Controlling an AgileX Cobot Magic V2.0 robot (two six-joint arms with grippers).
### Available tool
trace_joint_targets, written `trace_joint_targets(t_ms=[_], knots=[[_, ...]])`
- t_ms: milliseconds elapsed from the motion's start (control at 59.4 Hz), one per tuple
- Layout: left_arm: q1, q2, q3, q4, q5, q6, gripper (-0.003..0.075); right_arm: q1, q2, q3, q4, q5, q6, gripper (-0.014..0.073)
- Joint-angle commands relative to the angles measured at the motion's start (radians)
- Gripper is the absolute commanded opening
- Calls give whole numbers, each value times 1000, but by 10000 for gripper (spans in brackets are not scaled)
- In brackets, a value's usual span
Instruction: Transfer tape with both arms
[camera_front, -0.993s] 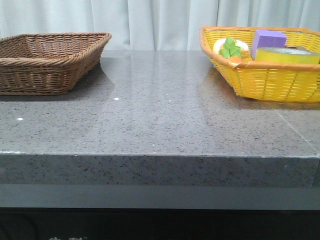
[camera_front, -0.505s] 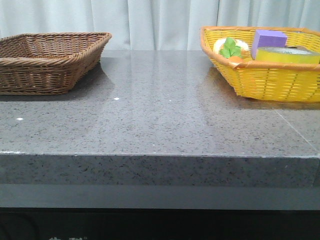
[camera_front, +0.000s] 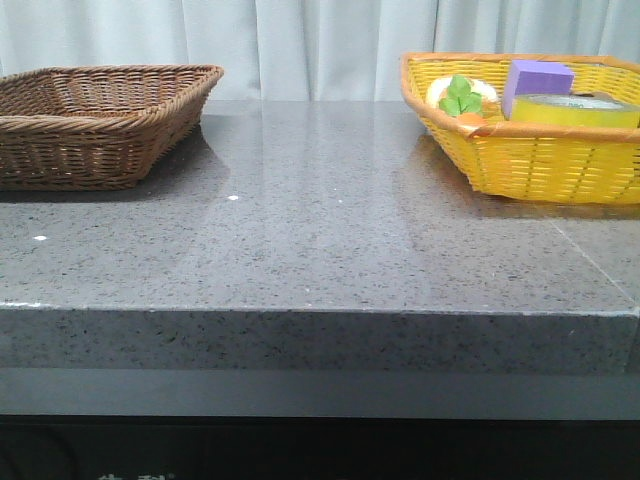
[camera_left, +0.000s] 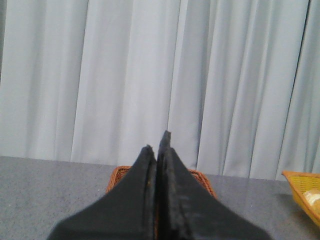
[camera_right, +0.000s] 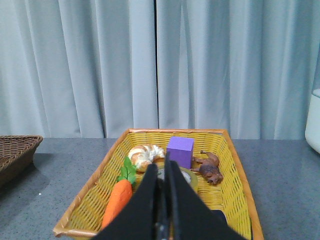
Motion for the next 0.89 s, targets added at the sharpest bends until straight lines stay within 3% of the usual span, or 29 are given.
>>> trace_joint_targets(t_ms=[0,320,875], knots=[[-1,90,-119,-8,-10,-2,-20,-4,96,-121,-8,-7,-2,-67],[-1,355,-365,-8,246,-2,-20,-4,356,-364,-8,136,-2,-67],[-1,593,-357,-8,234,-2,-20,-4,608,-356,-8,179,-2,-67]])
